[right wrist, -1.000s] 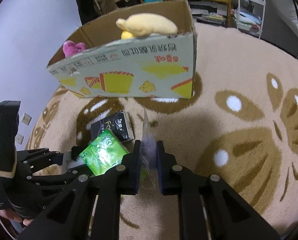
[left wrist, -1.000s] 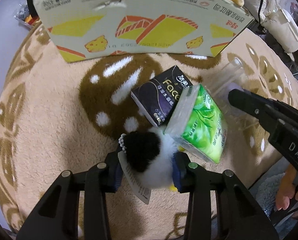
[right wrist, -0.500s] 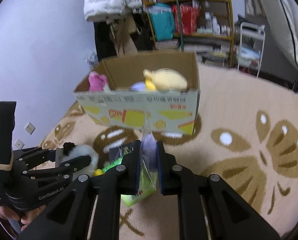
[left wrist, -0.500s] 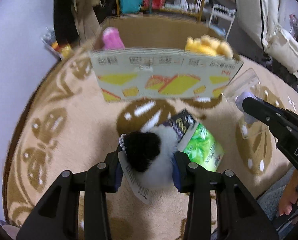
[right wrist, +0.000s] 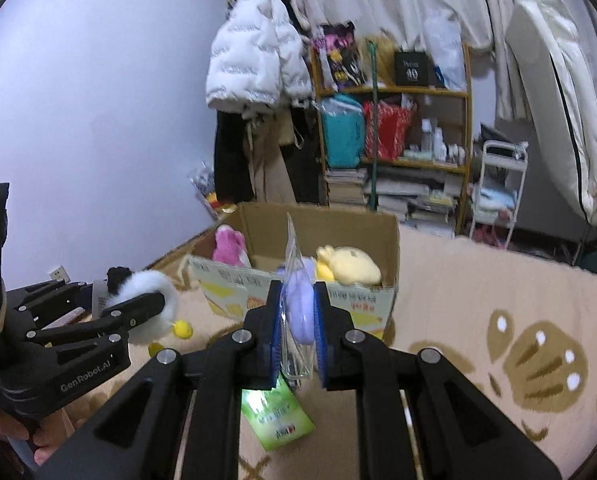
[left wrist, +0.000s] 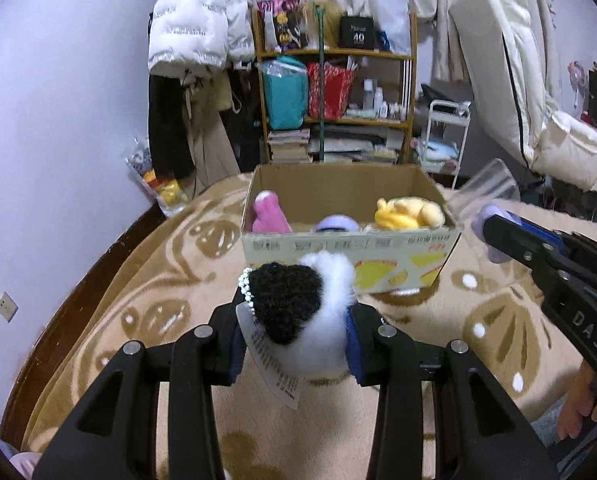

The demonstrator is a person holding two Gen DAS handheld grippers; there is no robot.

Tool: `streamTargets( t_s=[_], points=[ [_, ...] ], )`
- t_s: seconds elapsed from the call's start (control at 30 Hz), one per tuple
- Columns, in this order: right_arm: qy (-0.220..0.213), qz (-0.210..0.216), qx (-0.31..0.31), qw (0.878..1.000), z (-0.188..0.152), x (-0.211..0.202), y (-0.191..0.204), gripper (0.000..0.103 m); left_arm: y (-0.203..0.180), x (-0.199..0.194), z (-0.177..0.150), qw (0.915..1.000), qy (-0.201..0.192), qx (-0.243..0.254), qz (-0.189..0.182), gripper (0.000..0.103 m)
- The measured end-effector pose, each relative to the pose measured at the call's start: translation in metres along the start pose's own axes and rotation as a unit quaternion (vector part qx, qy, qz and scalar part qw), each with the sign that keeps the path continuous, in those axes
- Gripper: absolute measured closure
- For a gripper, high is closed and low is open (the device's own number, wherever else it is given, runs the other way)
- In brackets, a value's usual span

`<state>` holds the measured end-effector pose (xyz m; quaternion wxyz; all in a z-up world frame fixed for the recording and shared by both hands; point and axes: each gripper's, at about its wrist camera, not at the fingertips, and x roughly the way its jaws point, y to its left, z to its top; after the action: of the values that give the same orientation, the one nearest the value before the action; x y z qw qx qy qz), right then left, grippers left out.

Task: Organize soft objects
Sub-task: 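Lift the keychain and clear bag and carry both over the box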

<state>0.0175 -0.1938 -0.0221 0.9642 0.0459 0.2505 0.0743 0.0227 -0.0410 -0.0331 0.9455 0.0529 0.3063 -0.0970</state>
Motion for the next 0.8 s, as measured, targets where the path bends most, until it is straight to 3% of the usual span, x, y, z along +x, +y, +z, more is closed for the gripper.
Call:
streamTargets(
  t_s=[0.3,0.8],
  points=[
    [-0.029,-0.003,-0.022,0.999,0.018,0.004,0.006,0.088,0.001,-0.011,0.018,0.9989,-0.047,-0.005,0.008,0.065],
    [-0.059,-0.007,-0.013,0.998,0.056,0.028,-0.002,0.088,0.004,0.009,0.060,0.9965,-0.082,0.011,0.005,0.065]
  ],
)
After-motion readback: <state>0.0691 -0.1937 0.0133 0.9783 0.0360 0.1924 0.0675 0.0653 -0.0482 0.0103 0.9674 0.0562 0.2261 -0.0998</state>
